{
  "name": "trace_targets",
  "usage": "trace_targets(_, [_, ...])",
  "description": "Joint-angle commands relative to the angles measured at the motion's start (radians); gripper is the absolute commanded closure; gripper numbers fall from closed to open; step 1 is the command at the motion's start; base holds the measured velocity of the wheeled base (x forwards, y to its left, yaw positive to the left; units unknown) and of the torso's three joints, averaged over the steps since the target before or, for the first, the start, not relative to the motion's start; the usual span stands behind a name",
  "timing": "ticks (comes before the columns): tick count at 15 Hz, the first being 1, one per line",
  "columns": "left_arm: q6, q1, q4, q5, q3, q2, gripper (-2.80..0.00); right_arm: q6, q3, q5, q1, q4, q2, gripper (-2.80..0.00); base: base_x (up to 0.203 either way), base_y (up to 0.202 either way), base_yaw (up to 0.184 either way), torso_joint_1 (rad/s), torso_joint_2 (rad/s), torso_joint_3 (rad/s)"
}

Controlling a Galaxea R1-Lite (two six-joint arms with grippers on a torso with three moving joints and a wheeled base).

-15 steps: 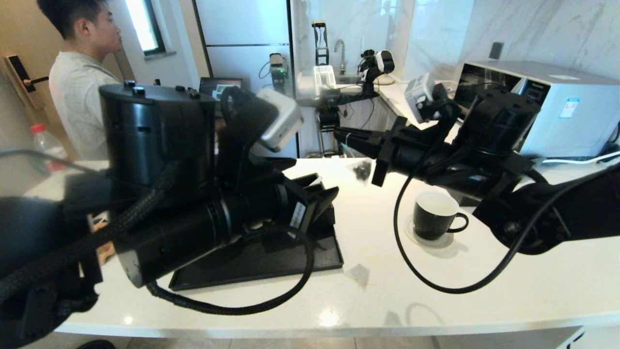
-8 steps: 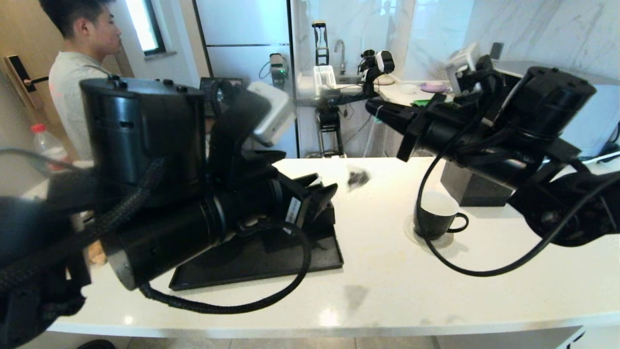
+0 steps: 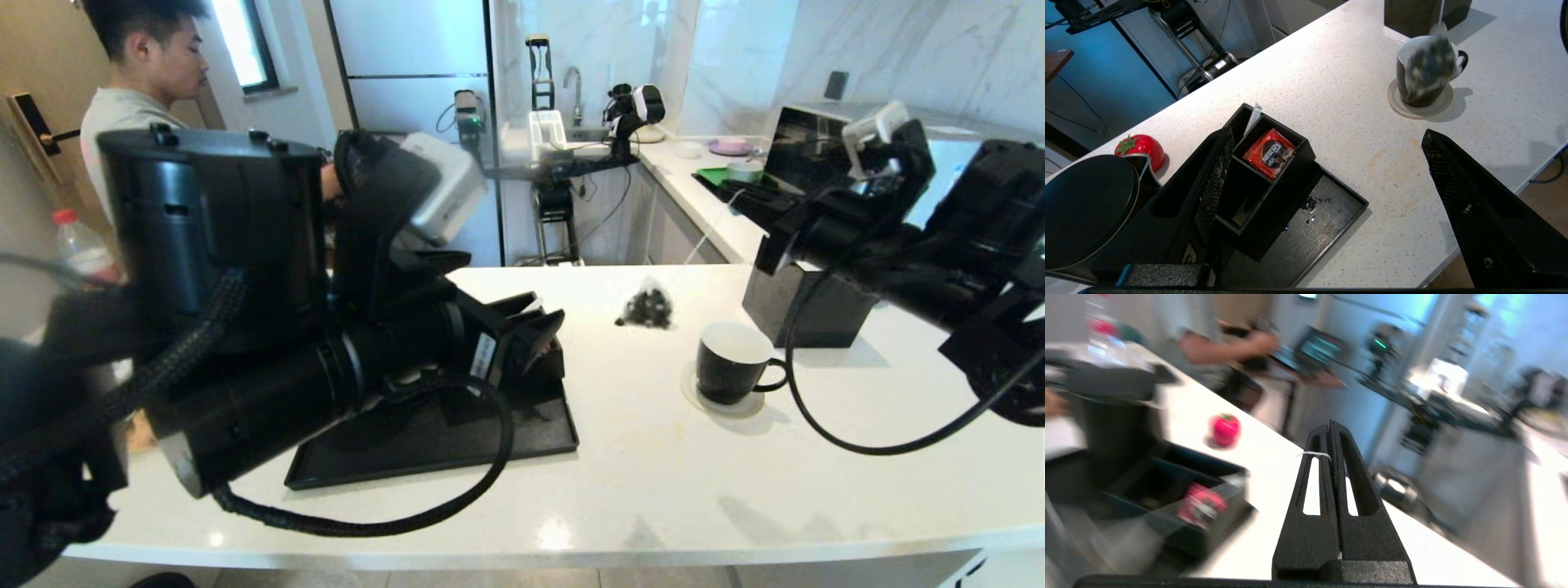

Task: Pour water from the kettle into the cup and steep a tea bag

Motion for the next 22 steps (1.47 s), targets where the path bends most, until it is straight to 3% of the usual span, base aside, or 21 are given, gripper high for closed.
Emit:
trace_targets(1, [0.001,-0.001,-0.003,0.001,0.010,-0.006,-2.80,-0.001,0.039,0.003,-0.054,-0.024,-0.006,0.00,0.000,0.000,0.000,0.000,0.00,0.000])
trace_targets(9, [0.001,-0.001,-0.003,0.001,0.029,-0.007,-2.80,0.000,0.178,0.004,-0.126,-0.188,0.062,0.00,0.000,0.000,0.000,0.000,0.00,0.000])
trace_targets(12, [0.001,0.002,-0.003,0.003,0.047,-0.015,-2.80,0.000,0.188,0.004,-0.169,-0.196,0.085,0.00,0.000,0.000,0.000,0.000,0.00,0.000])
trace_targets(22, [0.001,0.004,-0.003,0.001,0.062,-0.020,-2.80,0.000,0.205,0.005,-0.173,-0.198,0.085,0.00,0.000,0.000,0.000,0.000,0.00,0.000])
